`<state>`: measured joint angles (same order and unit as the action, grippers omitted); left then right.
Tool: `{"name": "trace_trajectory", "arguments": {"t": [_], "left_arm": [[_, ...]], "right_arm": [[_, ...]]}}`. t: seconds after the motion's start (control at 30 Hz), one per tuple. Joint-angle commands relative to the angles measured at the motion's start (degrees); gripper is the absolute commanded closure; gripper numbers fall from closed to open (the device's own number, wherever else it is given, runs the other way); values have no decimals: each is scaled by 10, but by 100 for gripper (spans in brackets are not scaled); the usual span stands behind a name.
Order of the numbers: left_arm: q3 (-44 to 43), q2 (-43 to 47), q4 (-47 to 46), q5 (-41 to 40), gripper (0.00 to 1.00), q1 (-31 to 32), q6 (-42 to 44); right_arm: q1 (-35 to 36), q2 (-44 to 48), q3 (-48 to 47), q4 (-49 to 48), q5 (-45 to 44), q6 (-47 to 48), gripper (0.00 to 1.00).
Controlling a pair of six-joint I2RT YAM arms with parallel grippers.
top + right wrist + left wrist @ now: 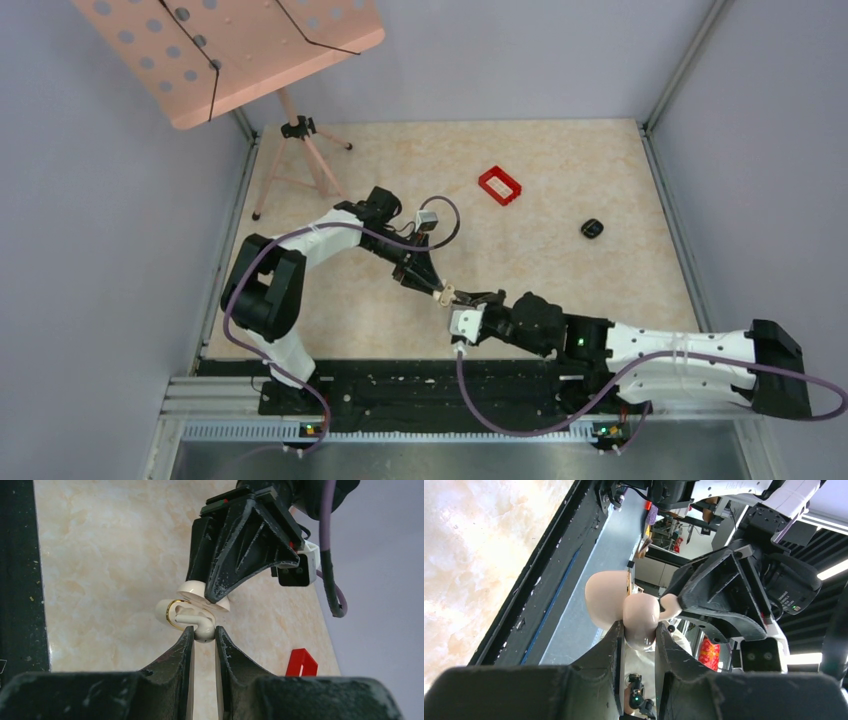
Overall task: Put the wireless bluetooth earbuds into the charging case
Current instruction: Place the earbud in the charging case.
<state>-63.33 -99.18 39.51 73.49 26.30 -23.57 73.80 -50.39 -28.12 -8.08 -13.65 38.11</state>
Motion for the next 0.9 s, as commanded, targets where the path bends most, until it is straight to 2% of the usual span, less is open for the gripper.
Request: {"name": "trace_trajectory", "arguments": {"t": [0.0,0.87], "left_arm": [[-23,-6,35,26,100,1,38],[-13,3,23,56,100,7,34]], "right_arm": [[19,-18,-17,-40,-26,28,100],[36,-50,2,-82,-43,36,100]]}}
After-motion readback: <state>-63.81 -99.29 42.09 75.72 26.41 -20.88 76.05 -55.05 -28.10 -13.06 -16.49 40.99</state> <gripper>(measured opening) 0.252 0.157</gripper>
